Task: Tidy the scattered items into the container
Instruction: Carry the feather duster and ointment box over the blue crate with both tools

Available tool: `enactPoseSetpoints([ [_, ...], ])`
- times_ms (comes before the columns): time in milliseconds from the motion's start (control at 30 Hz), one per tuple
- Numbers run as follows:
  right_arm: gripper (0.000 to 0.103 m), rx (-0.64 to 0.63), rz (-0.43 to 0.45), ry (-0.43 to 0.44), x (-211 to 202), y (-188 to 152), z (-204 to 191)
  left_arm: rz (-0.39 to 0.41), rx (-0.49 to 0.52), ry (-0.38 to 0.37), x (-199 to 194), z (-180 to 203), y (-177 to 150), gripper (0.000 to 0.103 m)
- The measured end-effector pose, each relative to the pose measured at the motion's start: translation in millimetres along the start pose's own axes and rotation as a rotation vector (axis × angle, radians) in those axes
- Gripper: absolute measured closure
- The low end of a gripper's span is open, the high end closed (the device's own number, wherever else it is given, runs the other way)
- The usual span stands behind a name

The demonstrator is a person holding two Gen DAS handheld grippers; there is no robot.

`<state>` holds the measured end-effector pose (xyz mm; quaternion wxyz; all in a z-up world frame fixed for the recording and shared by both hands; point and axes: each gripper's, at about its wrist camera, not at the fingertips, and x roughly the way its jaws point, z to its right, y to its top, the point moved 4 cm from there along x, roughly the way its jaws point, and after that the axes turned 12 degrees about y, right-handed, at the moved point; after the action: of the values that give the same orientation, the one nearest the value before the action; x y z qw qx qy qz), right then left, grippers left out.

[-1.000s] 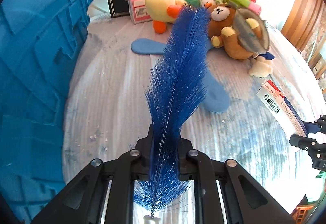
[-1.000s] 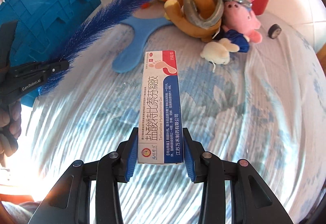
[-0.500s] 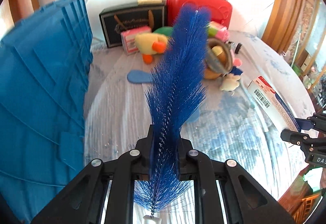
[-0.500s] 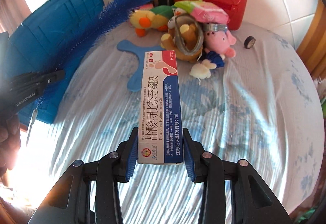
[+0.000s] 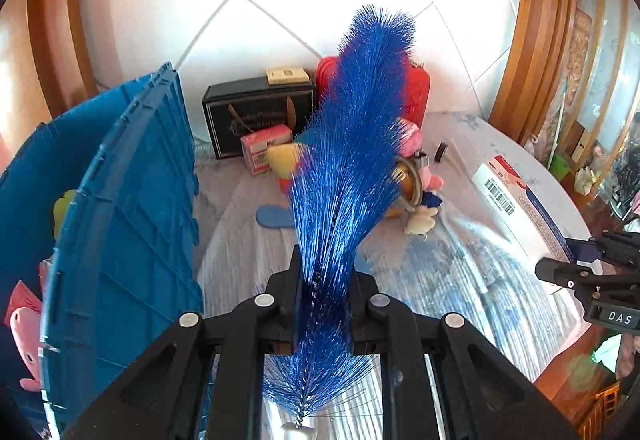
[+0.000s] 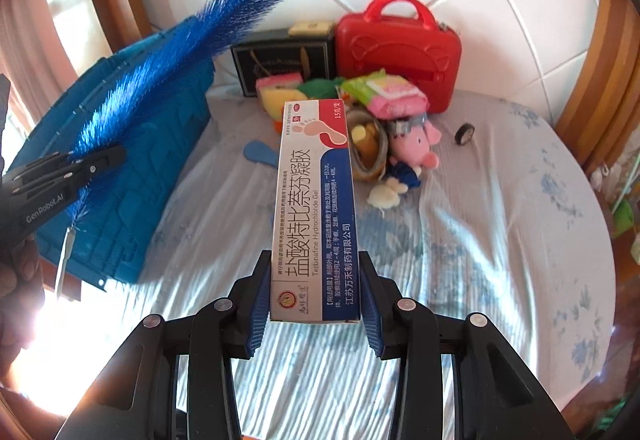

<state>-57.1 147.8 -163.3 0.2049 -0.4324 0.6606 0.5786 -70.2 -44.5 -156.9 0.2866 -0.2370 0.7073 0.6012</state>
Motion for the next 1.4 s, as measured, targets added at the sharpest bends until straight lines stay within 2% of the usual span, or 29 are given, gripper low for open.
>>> enactPoseSetpoints([
  [300,0.064,-0.060,0.074,0.030,-29,36,-47,0.078,-0.046,0.002,-52,-39,21,0.088],
  [633,0.064,-0.162,0.123,0.084,-31,71,-116,0.142,-0.120,0.056,-90,-104,34,0.088],
  [1067,0.064,-0.297,0.157,0.194,-11,110,-230,0.167,-0.247,0.182,-110,-227,32,0.088],
  [1400,0.064,-0.332,0.168,0.232,17,129,-299,0.180,-0.258,0.206,-110,-288,31,0.088],
])
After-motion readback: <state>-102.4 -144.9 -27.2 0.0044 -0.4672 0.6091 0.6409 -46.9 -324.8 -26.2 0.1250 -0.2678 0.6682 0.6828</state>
